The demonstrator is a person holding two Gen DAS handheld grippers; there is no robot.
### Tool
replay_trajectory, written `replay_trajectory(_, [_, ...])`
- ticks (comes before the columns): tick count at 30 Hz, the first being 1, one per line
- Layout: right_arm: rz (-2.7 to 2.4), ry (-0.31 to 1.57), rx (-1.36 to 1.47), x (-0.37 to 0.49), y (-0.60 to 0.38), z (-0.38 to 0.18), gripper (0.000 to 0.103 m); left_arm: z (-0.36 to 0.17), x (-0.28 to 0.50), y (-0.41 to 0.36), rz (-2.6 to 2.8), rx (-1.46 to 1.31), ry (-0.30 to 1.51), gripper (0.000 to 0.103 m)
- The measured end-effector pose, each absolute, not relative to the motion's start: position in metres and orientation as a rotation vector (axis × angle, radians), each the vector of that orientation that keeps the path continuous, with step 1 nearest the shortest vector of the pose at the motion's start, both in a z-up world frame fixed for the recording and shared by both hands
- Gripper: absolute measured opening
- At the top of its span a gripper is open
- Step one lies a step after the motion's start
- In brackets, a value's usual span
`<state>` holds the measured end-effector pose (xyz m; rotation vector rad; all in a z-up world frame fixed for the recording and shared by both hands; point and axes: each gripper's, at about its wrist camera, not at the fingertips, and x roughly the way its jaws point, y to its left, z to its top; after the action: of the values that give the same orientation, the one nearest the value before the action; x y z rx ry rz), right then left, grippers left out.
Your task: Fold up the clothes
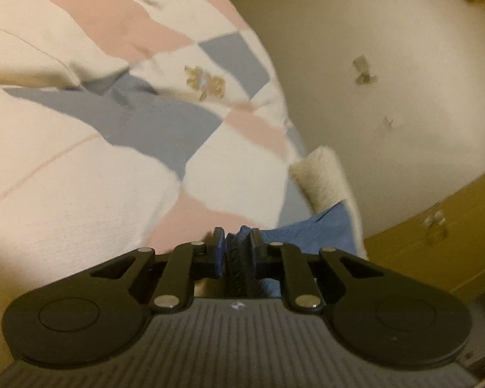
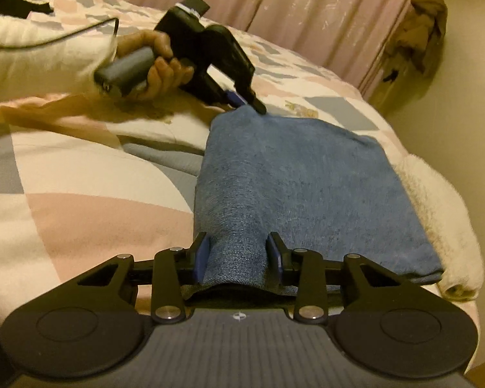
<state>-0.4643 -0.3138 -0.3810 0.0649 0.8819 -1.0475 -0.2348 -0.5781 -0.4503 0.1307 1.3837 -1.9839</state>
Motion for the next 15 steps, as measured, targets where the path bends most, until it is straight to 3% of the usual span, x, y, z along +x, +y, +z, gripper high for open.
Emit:
replay_trajectory(2, [-1.044, 0.884, 0.080, -0.466, -0.316, -0.380, 0.037, -0.450, -0.233, -0.582, -1.962, 0.117, 1.374, 0.011])
replay_trajectory(3, [-1.042, 0.883, 0.091, -0.467, -0.317, -0.378, 0.037, -0.449, -0.230, -0.584, -1.940, 0.098, 1.368, 0.002])
replay_trajectory(4, [-1.040, 0.879, 0.103, -0.469, -0.319, -0.375, 0.038, -0.439, -0.224, -0.584, -1.879, 0.116, 1.295, 0.000])
replay_trajectory(9, [-1.038, 0.708, 0.294, -0.496, -0.325, -0.349, 0.040, -0.385, -0.203, -0.540, -1.935, 0.021, 1.114, 0.000])
replay_trajectory(12, [-1.094, 0.548, 0.414, -0.524, -0.336, -0.330, 0.039, -0.357, -0.234, -0.482, -2.083, 0.139, 0.885, 0.000])
replay_trajectory(15, [-1.173, 0.540, 0.361, -0.539, -0.348, -0.331, 0.039, -0.362, -0.277, -0.437, -2.178, 0.299, 0.713, 0.006])
